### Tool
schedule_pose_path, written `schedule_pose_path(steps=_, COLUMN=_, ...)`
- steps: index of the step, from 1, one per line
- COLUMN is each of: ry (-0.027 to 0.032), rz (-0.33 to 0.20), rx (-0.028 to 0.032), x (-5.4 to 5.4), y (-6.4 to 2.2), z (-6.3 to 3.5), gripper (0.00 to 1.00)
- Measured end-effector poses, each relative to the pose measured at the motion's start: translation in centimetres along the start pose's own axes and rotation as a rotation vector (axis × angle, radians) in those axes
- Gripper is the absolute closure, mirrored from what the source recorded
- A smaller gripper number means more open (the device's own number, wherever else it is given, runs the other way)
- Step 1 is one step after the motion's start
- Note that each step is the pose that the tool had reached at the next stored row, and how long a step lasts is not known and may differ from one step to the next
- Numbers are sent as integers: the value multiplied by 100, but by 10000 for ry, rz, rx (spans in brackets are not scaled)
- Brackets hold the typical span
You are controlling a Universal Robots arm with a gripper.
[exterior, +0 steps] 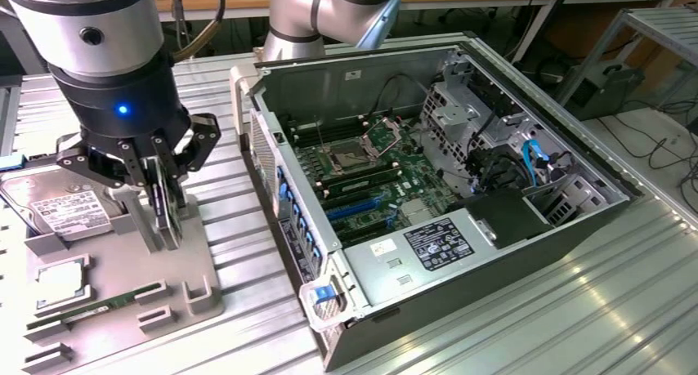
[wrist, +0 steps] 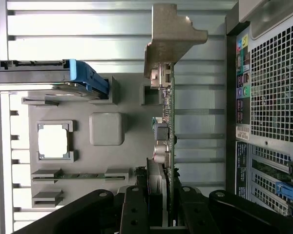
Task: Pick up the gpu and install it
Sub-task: 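Pick up the gpu and move the gpu toward the slot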
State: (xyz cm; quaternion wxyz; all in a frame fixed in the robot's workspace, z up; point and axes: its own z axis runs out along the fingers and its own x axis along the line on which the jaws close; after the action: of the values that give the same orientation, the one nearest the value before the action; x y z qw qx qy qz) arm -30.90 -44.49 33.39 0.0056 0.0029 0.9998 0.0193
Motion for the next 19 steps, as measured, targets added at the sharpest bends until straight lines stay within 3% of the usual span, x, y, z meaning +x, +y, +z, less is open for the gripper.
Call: schedule_pose_path(steps=19, ry=7, rz=0, rx=-21, x=-3, y=10, z=-253, gripper=72)
